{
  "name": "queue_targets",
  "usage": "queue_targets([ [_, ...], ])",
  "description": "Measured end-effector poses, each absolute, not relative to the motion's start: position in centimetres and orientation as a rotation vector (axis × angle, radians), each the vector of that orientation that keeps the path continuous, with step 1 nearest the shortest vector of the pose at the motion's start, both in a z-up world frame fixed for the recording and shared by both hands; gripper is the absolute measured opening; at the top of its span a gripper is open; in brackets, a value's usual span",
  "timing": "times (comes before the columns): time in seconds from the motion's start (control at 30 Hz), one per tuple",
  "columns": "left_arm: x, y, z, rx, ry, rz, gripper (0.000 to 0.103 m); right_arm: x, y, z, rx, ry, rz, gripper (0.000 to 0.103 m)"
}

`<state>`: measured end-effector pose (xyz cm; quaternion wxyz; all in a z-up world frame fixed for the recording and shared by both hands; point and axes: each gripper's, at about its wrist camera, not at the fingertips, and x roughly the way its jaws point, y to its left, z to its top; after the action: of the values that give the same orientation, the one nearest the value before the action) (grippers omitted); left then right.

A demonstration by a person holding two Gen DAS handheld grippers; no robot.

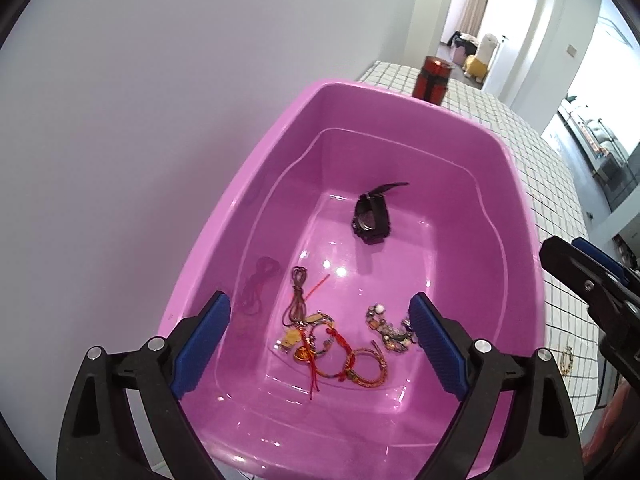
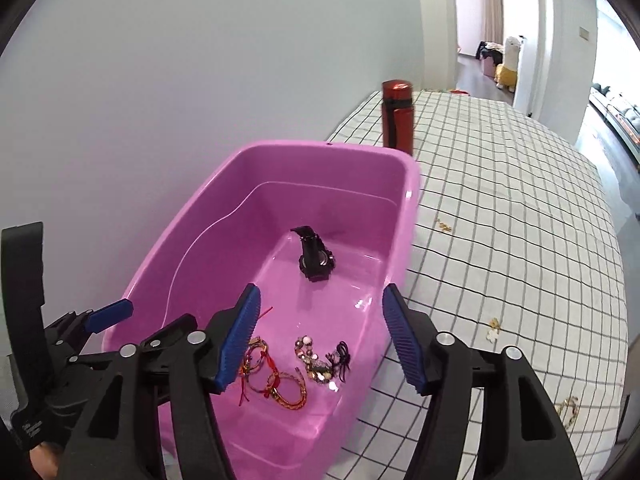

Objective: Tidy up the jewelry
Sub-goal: 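Move both tools back over the table toward the flower charm and bracelet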

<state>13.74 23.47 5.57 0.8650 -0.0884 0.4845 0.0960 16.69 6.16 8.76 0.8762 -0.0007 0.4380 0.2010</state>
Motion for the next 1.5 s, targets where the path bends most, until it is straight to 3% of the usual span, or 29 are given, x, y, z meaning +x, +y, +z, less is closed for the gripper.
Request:
queue_targets([
  [0.77,6.1,9.0,8.7,-0.092,0.933,0.16,0.097,4.8,-13.0,9.1,0.084,0.855,0.286,0.069],
  [1.17,2.9,0.4,6.1,-0.049,0.96,0.067,0.097,-0.4,-23.2,5.0,0.148,0.84,0.18,0.069],
  [1.5,6.4,-2.7,2.2,0.011,0.962,-0.033,0.097,0.0,-25.9,1.0,0.199,0.862,0.031,0.069],
])
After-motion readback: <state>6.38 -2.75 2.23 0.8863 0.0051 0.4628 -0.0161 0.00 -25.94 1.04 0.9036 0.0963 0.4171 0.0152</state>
